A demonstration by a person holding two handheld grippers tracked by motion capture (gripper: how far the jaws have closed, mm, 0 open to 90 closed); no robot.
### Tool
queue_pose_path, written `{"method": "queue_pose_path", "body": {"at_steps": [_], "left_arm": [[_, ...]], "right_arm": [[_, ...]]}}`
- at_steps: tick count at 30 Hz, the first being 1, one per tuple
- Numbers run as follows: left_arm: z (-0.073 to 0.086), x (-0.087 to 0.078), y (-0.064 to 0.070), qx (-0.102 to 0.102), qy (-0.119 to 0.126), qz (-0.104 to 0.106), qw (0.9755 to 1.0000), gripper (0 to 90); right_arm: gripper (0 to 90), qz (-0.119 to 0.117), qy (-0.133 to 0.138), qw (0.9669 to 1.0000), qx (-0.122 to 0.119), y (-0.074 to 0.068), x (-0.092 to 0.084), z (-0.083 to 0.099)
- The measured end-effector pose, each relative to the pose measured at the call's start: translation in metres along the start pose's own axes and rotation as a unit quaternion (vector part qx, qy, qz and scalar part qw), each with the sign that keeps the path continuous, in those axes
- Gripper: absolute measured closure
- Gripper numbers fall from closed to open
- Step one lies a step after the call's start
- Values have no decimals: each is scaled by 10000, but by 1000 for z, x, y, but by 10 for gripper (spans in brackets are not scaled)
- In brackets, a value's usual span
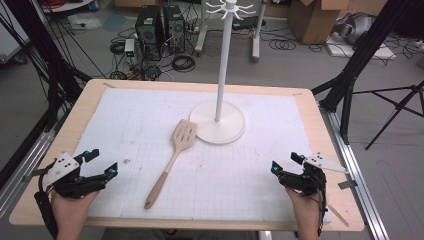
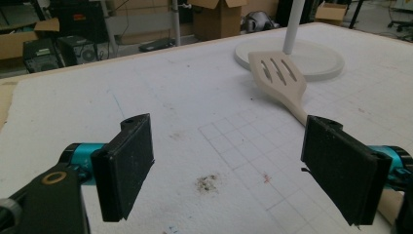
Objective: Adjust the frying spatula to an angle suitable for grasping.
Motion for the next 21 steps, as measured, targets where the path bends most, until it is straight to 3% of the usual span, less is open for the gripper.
{"method": "queue_pose_path", "body": {"at_steps": [7,21], "left_arm": [[-6,-8,1,-7,187,-1,9998,197],[-5,-6,2,29,127,0,9999,197]], "right_arm": [[159,22,87,9999,-60,1,-1,-4],[159,111,33,9999,-54,3,-1,-1]]}}
Point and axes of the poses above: each handheld gripper's, and its own axes: x roughly forward along the jaws, z roughly out of its underside, y roughly to its right, the point moved 7 cm from there along x, roughly forward along the jaws, and after that the axes turned 15 degrees about -x, right-handed, at the moved point
